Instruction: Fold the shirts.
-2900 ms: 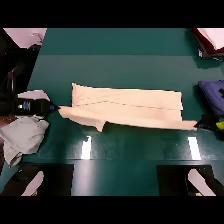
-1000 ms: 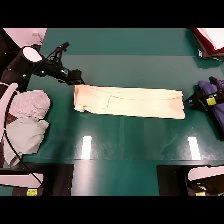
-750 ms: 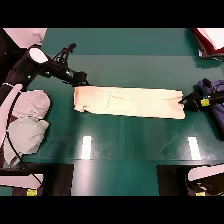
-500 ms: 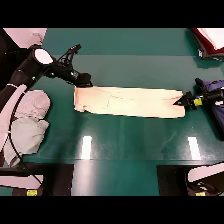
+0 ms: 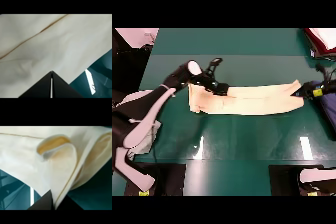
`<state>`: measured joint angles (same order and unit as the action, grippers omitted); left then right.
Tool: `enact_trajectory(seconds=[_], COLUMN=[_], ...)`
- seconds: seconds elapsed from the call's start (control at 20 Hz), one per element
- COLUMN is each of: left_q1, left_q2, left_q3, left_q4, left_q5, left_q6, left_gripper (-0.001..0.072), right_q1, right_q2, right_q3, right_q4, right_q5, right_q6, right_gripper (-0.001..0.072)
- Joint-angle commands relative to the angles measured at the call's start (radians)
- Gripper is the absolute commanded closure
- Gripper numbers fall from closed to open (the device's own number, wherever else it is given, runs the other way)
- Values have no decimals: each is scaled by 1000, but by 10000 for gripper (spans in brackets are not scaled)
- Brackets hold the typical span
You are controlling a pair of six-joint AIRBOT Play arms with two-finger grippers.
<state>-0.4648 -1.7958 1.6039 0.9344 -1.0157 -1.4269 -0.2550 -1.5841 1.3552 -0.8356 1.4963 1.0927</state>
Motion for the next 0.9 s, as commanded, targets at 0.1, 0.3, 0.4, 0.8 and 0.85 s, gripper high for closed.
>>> enact_trajectory(seconds=[0.1, 0.3, 0.4, 0.8, 0.85], left_q1=[-105, -126, -126, -93, -84], left_q2=[-221, -296, -307, -283, -262], left_q3=[257, 333, 332, 338, 338], left_q4=[-4, -42, -45, -6, 45], left_q5=[-2, 20, 29, -12, -29], left_q6=[-69, -93, -92, -85, -85], left_gripper=[680, 680, 680, 681, 681], right_q1=[142, 322, 401, 566, 573], right_q2=[102, 97, 74, -52, -60], right_q3=[219, 364, 442, 673, 682], right_q4=[6, 5, 5, -3, -3], right_q5=[95, 126, 128, 127, 124], right_q6=[133, 159, 171, 192, 192], right_gripper=[699, 699, 698, 699, 698])
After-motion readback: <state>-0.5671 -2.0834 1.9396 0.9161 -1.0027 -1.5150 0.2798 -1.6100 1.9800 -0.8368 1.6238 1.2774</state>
